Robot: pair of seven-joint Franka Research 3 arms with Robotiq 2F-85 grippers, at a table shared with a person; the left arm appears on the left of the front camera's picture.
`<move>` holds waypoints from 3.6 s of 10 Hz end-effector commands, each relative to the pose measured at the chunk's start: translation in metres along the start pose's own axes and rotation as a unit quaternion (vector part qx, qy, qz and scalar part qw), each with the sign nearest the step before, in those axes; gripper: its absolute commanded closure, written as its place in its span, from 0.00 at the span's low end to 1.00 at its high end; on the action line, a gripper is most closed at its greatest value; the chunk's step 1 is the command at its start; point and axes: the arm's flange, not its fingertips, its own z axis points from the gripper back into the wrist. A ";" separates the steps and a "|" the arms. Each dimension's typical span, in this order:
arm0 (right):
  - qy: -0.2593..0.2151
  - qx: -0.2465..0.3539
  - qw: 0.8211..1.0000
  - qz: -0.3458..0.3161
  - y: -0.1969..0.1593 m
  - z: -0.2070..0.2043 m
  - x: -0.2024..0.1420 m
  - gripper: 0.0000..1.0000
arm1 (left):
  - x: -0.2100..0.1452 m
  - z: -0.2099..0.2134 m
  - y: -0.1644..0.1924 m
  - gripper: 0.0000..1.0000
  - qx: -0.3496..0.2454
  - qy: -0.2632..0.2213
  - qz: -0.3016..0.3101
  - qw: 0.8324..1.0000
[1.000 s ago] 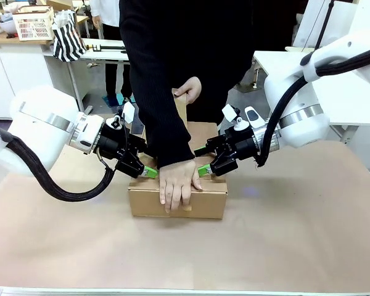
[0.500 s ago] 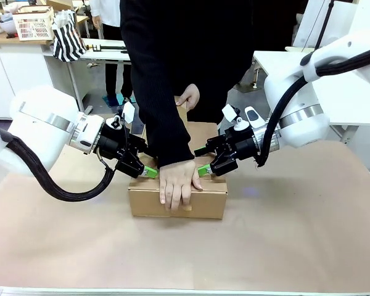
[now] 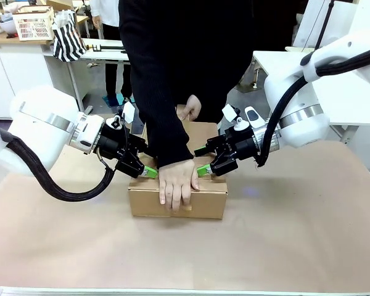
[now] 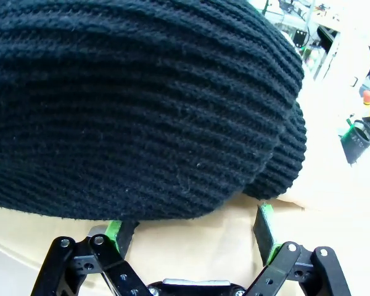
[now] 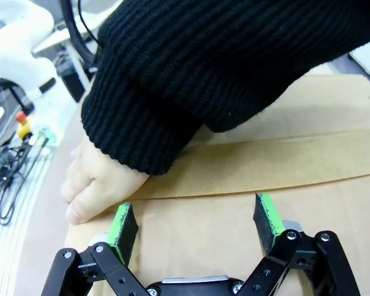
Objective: Pack the gift set into the box.
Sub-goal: Press and hold the closed box until the human finishes sealing it.
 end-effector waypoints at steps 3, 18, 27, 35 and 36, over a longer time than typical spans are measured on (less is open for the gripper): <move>0.002 -0.001 1.000 -0.002 0.000 -0.001 -0.002 0.00 | -0.002 0.000 -0.001 0.00 -0.002 0.003 0.000 1.000; 0.002 -0.001 1.000 -0.002 0.000 -0.001 -0.002 0.00 | -0.002 0.000 -0.001 0.00 -0.002 0.003 0.000 1.000; 0.002 -0.001 1.000 -0.002 0.000 -0.001 -0.002 0.00 | -0.002 0.000 -0.001 0.00 -0.002 0.003 0.000 1.000; 0.032 -0.073 0.957 -0.278 0.093 0.120 0.069 0.00 | 0.074 0.106 -0.049 0.00 -0.120 -0.079 0.200 0.969; 0.005 -0.131 0.933 -0.334 0.112 0.158 0.066 0.00 | 0.066 0.134 -0.064 0.00 -0.138 -0.064 0.251 0.956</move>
